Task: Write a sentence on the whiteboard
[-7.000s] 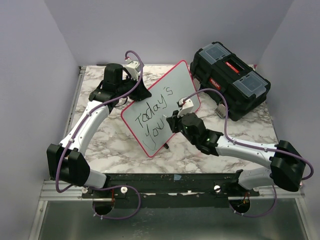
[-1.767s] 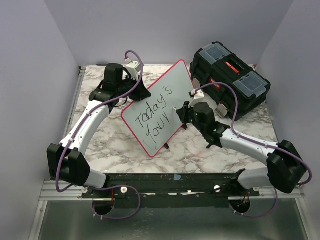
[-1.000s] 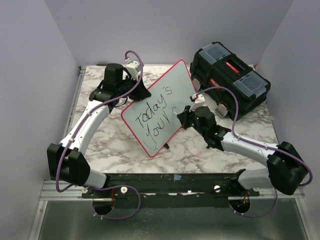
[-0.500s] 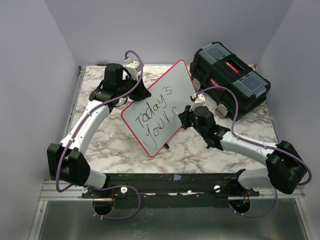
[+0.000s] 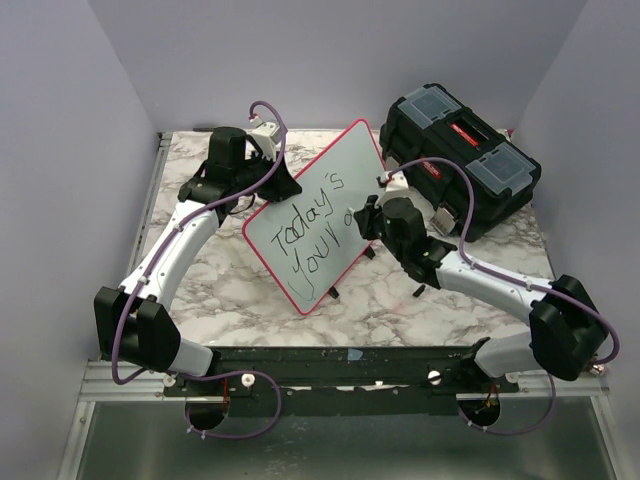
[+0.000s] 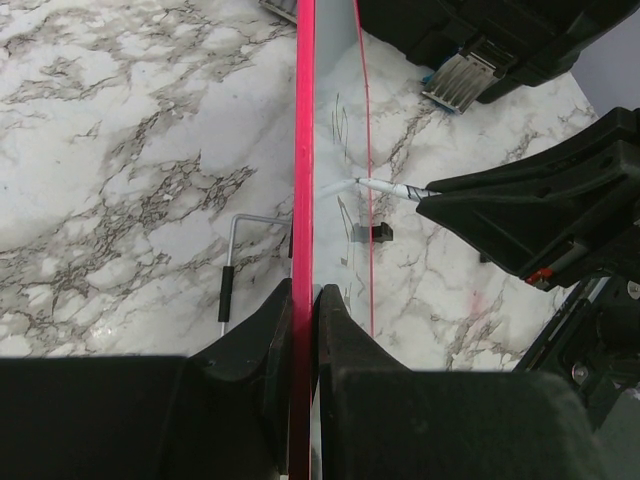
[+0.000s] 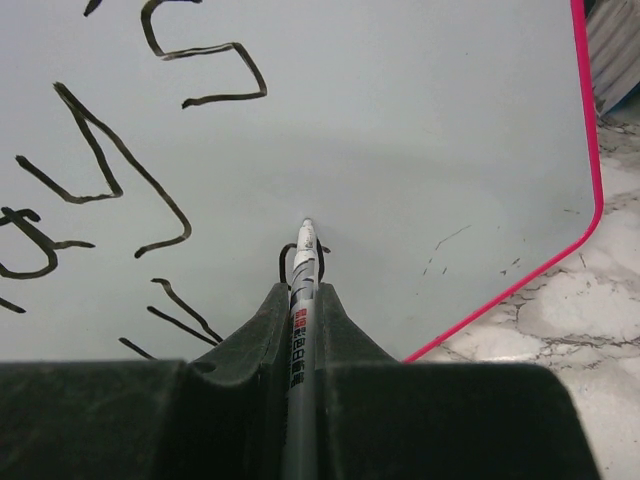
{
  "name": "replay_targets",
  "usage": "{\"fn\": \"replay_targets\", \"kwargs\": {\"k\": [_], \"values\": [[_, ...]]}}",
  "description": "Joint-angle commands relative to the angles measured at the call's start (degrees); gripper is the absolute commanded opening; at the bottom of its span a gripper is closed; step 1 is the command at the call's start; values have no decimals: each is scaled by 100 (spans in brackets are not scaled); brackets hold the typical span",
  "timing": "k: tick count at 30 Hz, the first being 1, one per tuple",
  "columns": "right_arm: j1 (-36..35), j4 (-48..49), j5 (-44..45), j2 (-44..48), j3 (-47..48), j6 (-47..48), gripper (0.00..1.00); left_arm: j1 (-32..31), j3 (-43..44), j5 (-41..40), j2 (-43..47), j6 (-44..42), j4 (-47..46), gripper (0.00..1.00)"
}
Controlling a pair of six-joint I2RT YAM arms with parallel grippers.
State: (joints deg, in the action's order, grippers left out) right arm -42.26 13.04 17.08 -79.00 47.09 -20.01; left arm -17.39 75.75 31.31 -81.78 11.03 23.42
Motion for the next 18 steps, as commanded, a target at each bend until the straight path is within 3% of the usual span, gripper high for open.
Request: {"fn": "replay_targets", "kwargs": {"k": [1, 18], "values": [[-36, -32, -283, -221, 276, -35, 1, -107, -2, -142, -100, -529, 301, 0], [-36, 10, -353, -145, 22, -178, 1, -107, 1, -129, -101, -520, 301, 0]]}}
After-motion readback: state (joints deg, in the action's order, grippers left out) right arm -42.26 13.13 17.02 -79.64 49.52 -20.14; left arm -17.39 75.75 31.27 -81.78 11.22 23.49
